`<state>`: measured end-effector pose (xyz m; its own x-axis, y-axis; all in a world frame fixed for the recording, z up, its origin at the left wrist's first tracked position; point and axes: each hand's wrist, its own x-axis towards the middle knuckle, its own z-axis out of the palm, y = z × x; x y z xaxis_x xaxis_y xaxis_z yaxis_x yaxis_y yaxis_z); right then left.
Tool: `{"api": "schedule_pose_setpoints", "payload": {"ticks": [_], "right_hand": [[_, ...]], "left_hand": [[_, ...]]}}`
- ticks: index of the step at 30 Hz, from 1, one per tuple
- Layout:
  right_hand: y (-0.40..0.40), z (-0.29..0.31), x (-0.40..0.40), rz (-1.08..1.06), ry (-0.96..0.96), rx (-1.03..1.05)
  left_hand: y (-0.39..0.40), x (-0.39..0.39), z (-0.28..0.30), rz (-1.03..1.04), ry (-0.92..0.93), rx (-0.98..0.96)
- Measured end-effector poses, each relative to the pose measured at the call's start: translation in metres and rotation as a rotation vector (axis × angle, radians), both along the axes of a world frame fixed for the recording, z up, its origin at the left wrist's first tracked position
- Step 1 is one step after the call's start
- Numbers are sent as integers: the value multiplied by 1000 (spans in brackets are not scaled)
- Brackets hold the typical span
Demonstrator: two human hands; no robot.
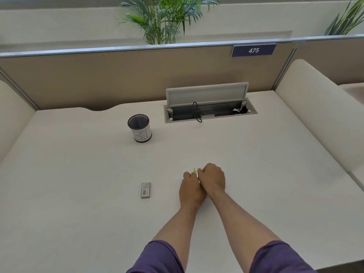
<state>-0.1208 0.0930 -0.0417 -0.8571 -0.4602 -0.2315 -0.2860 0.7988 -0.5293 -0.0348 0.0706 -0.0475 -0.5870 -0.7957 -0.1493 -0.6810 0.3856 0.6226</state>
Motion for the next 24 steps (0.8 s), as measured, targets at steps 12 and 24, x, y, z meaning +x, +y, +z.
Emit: {"api": "schedule_pose_setpoints", "payload": {"ticks": [12,24], "right_hand": [[6,7,5,156,-830,-803],[-5,1,18,-35,-1031,-960]], "left_hand": [[-30,29,8,24,285,67],[-28,39,13,158,474,249]]}}
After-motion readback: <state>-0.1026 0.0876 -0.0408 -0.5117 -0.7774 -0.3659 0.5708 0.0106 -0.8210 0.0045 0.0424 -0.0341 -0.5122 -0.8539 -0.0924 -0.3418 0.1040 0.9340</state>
